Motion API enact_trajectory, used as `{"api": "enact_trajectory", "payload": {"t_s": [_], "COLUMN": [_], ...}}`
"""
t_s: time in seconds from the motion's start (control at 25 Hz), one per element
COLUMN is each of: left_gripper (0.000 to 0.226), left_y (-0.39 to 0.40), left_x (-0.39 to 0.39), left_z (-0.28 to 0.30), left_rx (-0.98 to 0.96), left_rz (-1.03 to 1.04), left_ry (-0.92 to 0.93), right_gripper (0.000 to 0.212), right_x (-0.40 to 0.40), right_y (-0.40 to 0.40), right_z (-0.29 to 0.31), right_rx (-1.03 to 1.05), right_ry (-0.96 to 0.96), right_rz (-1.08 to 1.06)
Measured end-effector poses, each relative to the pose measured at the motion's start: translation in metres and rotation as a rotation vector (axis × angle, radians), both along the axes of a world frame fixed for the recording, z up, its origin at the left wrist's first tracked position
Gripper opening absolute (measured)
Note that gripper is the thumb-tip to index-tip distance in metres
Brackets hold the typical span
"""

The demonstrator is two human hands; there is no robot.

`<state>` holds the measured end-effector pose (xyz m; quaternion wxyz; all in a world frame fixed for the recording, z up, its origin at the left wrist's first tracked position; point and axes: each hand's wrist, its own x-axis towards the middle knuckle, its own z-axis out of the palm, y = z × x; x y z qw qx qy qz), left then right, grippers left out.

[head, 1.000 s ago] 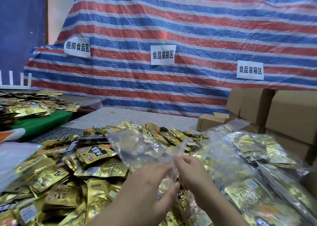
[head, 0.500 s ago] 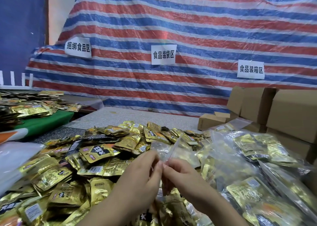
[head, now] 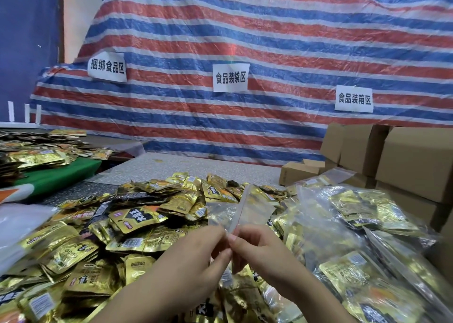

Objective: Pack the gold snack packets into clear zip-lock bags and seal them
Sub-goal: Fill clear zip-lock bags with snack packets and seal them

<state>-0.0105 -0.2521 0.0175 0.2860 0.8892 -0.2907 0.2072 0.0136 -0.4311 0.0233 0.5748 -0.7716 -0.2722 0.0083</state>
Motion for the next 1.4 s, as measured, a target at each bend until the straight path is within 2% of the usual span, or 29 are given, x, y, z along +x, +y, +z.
{"api": "enact_trajectory", "payload": {"t_s": [0.32,0.56,0.68,0.96,1.16,1.4], "left_gripper": [0.015,0.017,0.019,0.021,0.026,0.032], "left_y": [0.005,0.005,0.005,0.004,0.004,0.001], "left_x": [0.011,0.014,0.015,0.009,0.011,0.011], "left_z": [-0.005,-0.004,-0.004,0.0,0.0,0.0], "left_rx": [-0.031,-0.059,-0.108,-0.104,-0.103,-0.271], "left_rz": [-0.046,-0.057,-0.065,-0.132,-0.139,-0.07], "left_ry": [0.008,0.0,0.052,0.073,0.067,0.019], "right_gripper": [0.032,0.026,0.027,0.025,0.03,0.032], "right_x": [-0.002,-0.003,-0.004,-0.008,-0.008,-0.008], "right_y": [-0.003,-0.002,-0.001,0.001,-0.001,0.003], "right_z": [0.003,0.004,0.005,0.007,0.007,0.005], "right_rx": [-0.077,-0.087,-0.08,0.05,0.044,0.046], "right_ry": [-0.061,-0.114,-0.114,0.008,0.024,-0.069], "right_rz": [-0.012,-0.025,-0.012,0.064,0.063,-0.003]}}
